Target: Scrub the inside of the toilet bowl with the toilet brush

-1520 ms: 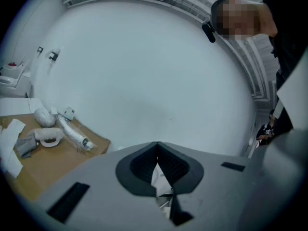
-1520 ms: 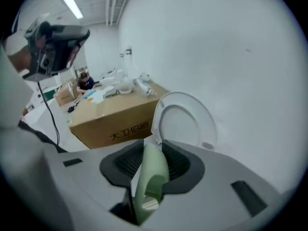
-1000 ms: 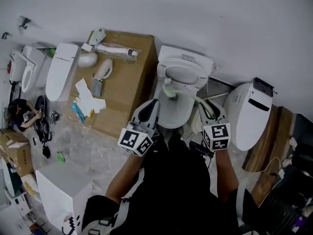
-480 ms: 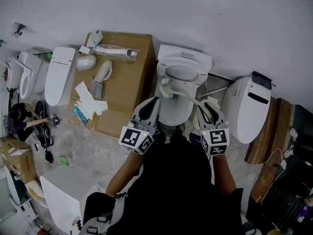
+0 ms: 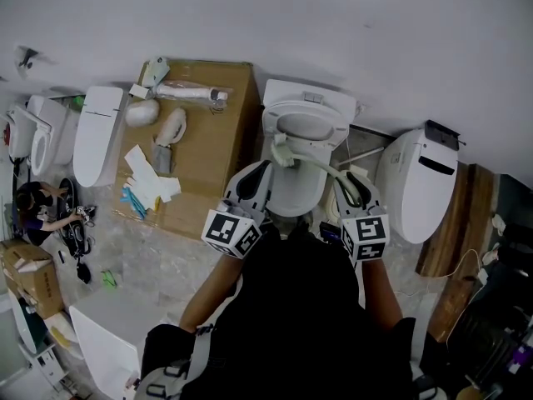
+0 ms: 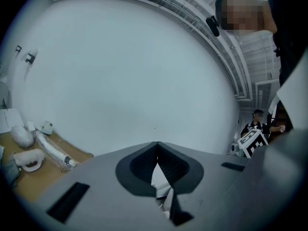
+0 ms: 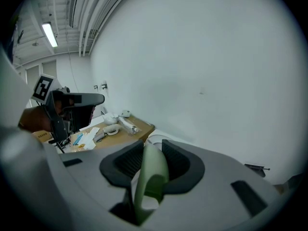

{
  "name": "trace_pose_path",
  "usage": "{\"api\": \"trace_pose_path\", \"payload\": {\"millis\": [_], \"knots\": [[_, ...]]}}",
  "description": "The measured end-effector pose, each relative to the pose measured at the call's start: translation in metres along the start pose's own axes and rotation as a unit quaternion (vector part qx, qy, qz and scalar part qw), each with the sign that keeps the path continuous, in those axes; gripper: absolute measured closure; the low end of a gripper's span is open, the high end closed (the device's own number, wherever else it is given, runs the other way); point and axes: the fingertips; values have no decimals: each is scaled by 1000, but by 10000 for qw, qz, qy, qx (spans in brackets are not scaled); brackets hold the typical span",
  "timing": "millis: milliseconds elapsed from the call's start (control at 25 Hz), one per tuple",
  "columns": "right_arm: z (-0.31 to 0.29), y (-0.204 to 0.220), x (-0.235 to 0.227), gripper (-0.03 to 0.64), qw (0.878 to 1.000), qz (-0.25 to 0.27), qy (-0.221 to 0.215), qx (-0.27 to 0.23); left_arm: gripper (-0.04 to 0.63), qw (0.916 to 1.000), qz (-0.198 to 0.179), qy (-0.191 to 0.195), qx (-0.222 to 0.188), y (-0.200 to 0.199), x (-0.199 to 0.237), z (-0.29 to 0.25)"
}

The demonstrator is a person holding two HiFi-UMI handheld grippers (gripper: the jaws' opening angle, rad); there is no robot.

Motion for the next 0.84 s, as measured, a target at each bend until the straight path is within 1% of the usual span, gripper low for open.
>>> {"api": "trace_pose_path", "payload": {"millis": [360,600,840], "knots": [[2,-5,-10,491,10000,-14,17,-47,586,9999,-78,69,-37,-6,-7,-7],[4,-4,-7,491,10000,0,26,-49,586,9999,-100,64,-31,-5,-8,-3],[13,-1,-4,491,10000,-25,28,-67,586,9999,-97,125,-7,-1,-17,4]]}}
Point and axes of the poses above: the fingertips, and each gripper's own axes: z backward along the fingers, x to its left, y out of its underside, and after that the axes turned 2 degrees about x, right-handed
